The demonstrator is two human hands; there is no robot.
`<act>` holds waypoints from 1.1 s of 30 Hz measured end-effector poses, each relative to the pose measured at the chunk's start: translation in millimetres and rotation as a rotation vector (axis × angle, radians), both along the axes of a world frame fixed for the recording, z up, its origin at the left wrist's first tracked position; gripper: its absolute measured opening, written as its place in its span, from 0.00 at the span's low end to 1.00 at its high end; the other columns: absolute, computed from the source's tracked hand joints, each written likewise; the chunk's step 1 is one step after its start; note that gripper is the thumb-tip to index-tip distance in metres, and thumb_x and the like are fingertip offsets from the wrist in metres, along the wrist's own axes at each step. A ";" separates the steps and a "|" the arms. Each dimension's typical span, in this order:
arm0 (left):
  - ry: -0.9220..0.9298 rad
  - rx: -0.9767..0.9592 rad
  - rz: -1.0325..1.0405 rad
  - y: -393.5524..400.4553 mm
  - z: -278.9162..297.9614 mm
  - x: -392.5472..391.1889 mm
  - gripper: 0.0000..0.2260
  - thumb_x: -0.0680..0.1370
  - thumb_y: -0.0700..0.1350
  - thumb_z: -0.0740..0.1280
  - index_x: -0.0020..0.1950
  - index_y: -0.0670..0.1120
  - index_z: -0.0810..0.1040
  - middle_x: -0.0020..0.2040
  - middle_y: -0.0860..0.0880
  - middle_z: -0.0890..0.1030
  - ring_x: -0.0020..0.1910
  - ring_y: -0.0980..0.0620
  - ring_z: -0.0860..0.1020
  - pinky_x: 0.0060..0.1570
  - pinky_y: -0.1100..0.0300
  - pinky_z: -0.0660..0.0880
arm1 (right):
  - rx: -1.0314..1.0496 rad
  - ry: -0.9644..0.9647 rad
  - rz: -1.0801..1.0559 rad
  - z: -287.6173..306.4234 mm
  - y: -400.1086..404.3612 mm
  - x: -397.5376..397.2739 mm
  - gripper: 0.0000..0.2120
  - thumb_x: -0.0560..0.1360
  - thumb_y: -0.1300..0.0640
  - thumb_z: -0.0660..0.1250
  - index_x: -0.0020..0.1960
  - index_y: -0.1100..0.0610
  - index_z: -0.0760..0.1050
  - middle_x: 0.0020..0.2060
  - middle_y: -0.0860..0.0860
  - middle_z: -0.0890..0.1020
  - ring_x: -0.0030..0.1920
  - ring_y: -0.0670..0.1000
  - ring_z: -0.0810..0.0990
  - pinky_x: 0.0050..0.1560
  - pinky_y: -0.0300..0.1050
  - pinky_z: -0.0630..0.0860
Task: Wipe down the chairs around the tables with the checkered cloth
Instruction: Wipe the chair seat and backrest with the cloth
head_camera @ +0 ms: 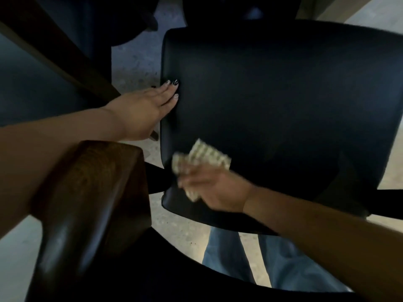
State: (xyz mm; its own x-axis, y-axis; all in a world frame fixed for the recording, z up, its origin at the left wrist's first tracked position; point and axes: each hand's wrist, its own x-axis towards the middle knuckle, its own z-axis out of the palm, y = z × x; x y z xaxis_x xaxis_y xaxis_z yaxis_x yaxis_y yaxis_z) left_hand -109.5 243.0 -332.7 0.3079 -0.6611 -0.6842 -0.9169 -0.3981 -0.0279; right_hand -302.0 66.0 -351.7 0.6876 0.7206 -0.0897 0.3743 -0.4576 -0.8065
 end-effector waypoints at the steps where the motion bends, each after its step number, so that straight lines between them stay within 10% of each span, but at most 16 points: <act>1: 0.004 0.014 0.003 -2.3 0.1 2.7 0.38 0.79 0.47 0.63 0.78 0.42 0.40 0.79 0.43 0.39 0.78 0.46 0.42 0.76 0.53 0.50 | 0.108 0.047 -0.182 5.9 -11.6 22.9 0.16 0.71 0.73 0.63 0.58 0.67 0.78 0.53 0.59 0.82 0.57 0.60 0.79 0.61 0.55 0.74; 5: 0.020 0.066 -0.024 -6.4 3.5 14.5 0.35 0.79 0.42 0.60 0.79 0.46 0.44 0.80 0.45 0.42 0.78 0.43 0.50 0.75 0.49 0.55 | -0.047 -0.319 -0.449 14.4 -74.4 132.5 0.19 0.69 0.64 0.60 0.58 0.66 0.79 0.61 0.63 0.77 0.65 0.63 0.74 0.70 0.53 0.65; 9: 0.046 0.108 0.000 -9.2 8.2 14.9 0.35 0.78 0.41 0.60 0.79 0.48 0.43 0.79 0.47 0.40 0.78 0.46 0.48 0.76 0.51 0.55 | -0.547 -0.165 -0.459 -2.5 -98.3 198.4 0.30 0.75 0.50 0.59 0.75 0.56 0.61 0.74 0.55 0.63 0.76 0.59 0.55 0.75 0.55 0.48; 14: 0.014 0.101 -0.014 -8.6 5.8 0.2 0.36 0.79 0.46 0.61 0.79 0.43 0.40 0.77 0.45 0.35 0.78 0.48 0.42 0.74 0.53 0.58 | -0.587 -0.219 -0.568 -16.4 -77.3 194.0 0.29 0.77 0.50 0.51 0.76 0.58 0.59 0.75 0.56 0.62 0.75 0.57 0.57 0.75 0.50 0.49; 23: 0.084 0.059 0.089 -8.6 10.7 0.6 0.33 0.80 0.44 0.59 0.79 0.44 0.42 0.79 0.45 0.38 0.78 0.50 0.41 0.76 0.56 0.52 | -0.383 -0.308 -0.205 -22.1 -39.8 108.0 0.26 0.74 0.62 0.59 0.71 0.68 0.64 0.72 0.65 0.64 0.73 0.68 0.57 0.73 0.63 0.49; 28: 0.066 0.006 0.090 -9.4 10.6 -3.9 0.32 0.79 0.41 0.57 0.79 0.42 0.44 0.79 0.44 0.39 0.78 0.50 0.42 0.75 0.55 0.54 | -0.419 -0.221 0.040 -28.6 -9.0 14.3 0.27 0.77 0.60 0.42 0.75 0.65 0.57 0.75 0.61 0.58 0.76 0.65 0.49 0.72 0.55 0.35; 33: 0.070 -0.066 0.130 -7.5 13.2 -5.4 0.31 0.78 0.39 0.58 0.79 0.42 0.49 0.79 0.44 0.43 0.78 0.50 0.45 0.75 0.56 0.51 | -0.474 -0.387 0.304 -21.7 -9.4 -54.4 0.27 0.78 0.62 0.39 0.75 0.63 0.58 0.75 0.60 0.59 0.75 0.64 0.54 0.73 0.59 0.47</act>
State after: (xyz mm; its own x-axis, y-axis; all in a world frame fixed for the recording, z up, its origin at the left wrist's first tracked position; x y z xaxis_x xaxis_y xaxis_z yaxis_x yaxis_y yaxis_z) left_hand -114.8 235.5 -319.5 0.3465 -0.6632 -0.6634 -0.8565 -0.5121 0.0646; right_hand -356.4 56.6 -373.5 0.5071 0.8301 -0.2318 0.7630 -0.5574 -0.3272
